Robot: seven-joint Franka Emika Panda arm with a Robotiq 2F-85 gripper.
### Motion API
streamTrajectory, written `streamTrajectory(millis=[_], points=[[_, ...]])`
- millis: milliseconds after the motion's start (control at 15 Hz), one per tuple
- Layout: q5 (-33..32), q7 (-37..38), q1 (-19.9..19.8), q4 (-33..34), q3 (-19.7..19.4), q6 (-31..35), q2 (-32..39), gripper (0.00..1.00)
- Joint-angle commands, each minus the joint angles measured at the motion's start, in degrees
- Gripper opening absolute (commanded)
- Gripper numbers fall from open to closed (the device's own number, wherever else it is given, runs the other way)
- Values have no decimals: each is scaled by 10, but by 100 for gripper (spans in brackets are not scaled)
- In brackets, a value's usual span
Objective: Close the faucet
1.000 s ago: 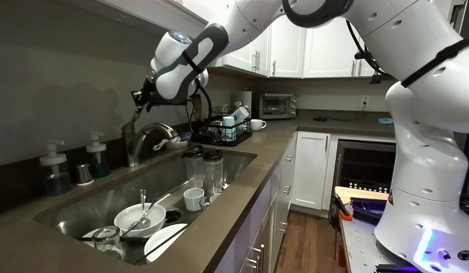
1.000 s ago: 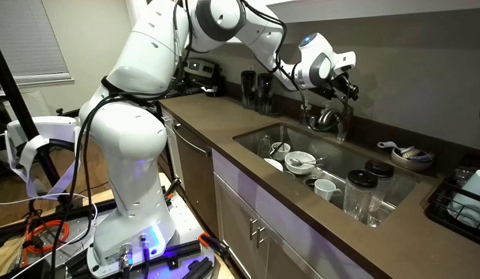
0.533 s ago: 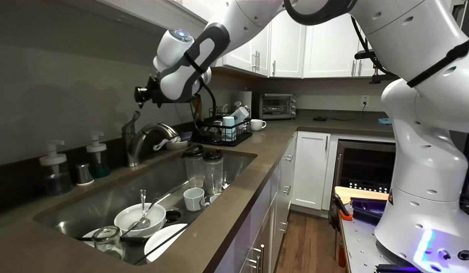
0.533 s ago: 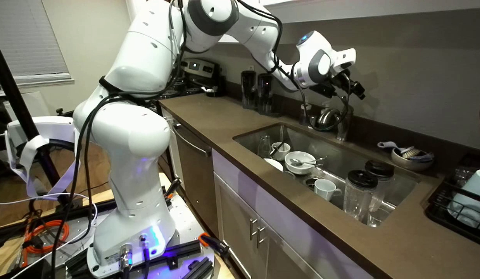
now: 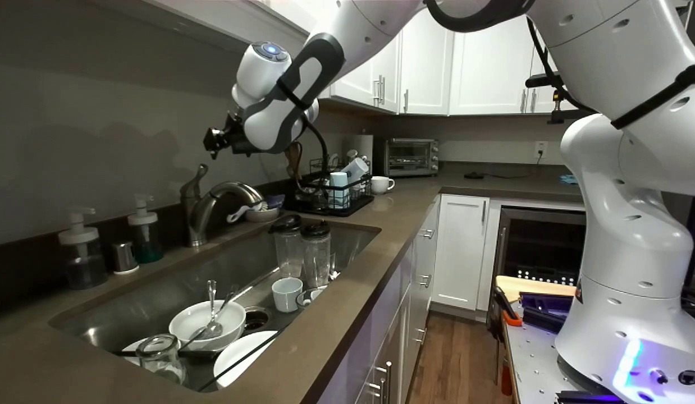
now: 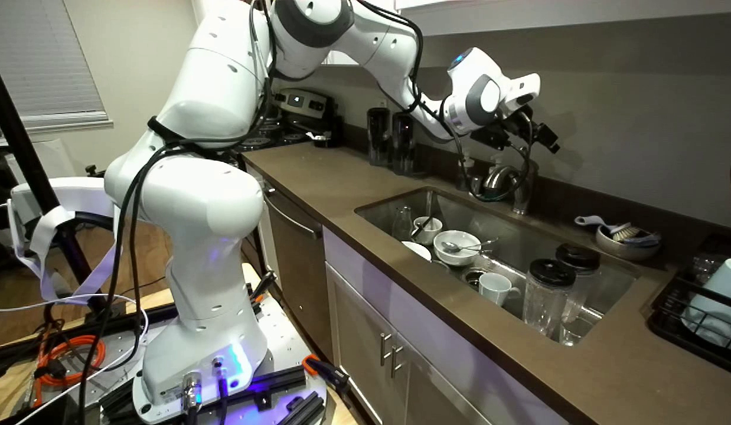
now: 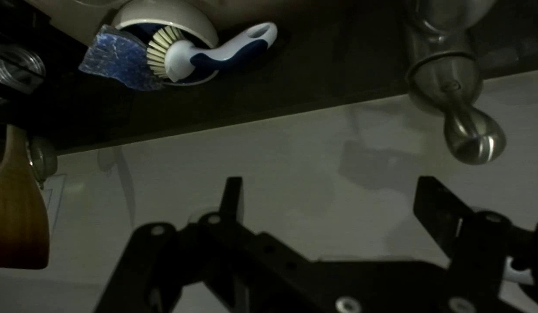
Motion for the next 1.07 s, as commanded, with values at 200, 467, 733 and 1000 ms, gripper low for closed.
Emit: streamTrajectory(millis=[200,467,733,1000], points=[[-12,5,68,-87,-70,14,-49,100],[-18,-17,94,-138,-80,3,-98,100],[-49,-49,125,-189,-99,-25,-164,100],[-109,-108,149,-228,-111,-85,-246,100]])
